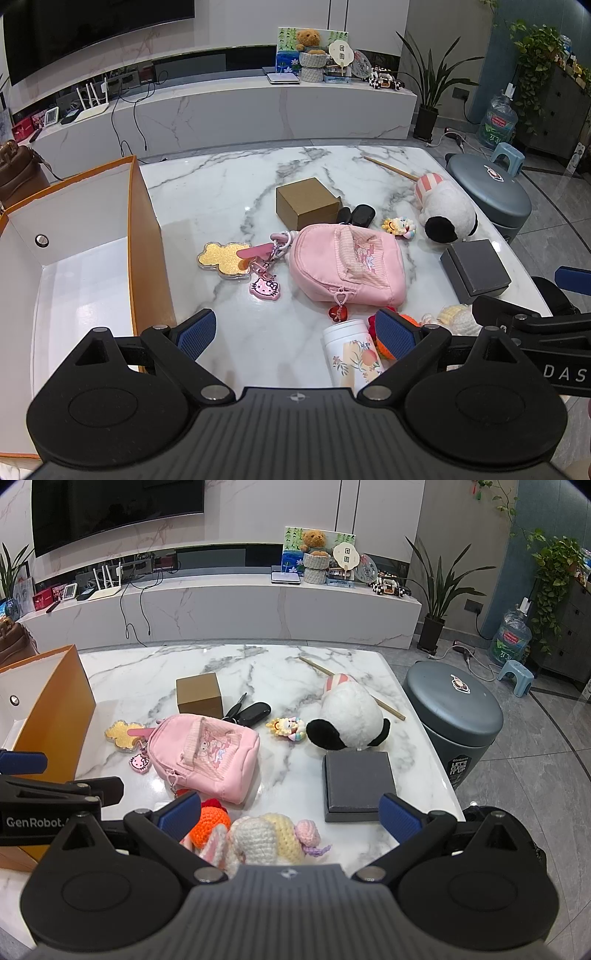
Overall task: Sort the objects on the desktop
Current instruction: 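Move both tools toward the table objects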
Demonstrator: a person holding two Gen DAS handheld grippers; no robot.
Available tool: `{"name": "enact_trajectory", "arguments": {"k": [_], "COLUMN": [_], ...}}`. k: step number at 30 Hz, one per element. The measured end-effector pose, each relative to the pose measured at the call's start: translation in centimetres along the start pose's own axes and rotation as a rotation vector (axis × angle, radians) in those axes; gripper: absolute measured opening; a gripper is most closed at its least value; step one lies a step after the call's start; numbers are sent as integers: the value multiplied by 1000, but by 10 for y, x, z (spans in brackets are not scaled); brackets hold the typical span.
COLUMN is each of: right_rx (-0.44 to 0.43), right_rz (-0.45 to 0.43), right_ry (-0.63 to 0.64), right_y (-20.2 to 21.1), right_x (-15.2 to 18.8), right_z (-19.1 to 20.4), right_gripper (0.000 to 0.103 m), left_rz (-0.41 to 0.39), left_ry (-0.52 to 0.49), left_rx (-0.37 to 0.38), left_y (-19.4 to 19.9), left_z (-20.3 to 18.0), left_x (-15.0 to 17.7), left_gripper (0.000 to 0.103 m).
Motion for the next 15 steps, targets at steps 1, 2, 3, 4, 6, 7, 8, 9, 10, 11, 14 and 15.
{"name": "enact_trajectory", "arguments": {"k": [1,2,3,4,6,7,8,9,10,11,14,15], "right_rx": [-1,-1,0,1,1,0,0,0,0,0,0,0], "right_rz": [1,1,1,1,0,0,0,1,1,2,1,1], "right_ry": [-1,0,0,1,1,0,0,0,1,1,1,1], "right_y": [-1,-3,-3,-3,-1,-1,-1,-1,-1,-1,0,0], "right_x": [2,0,0,0,1,1,1,1,1,1,0,0], "right_z": [0,2,2,2,0,0,1,0,0,1,0,0], "right_gripper": [102,102,102,102,102,102,102,102,102,102,102,102], "left_rz": [0,0,1,2,2,2,2,2,3,3,3,3], "left_ry": [-1,0,0,1,1,0,0,0,0,0,0,0], "left_rx": [0,0,0,0,1,0,-1,-1,-1,-1,-2,-2], "left_y": [0,0,0,0,1,0,0,0,0,0,0,0], "left_z": [1,1,1,1,2,1,2,1,1,2,1,1], "left_x": [0,0,0,1,1,1,1,1,1,1,1,1], "left_gripper": [103,103,103,103,103,103,103,103,103,103,103,103]}}
Point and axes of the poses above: each gripper's, at about its wrist camera, not at the fingertips, and y roughly against the way its jaws point, z to its left, x to its underside, the point moved 2 cm from there along -y, roughly the way its jaws point, and after that the axes turned 13 degrees about y, right-handed, at the moved point
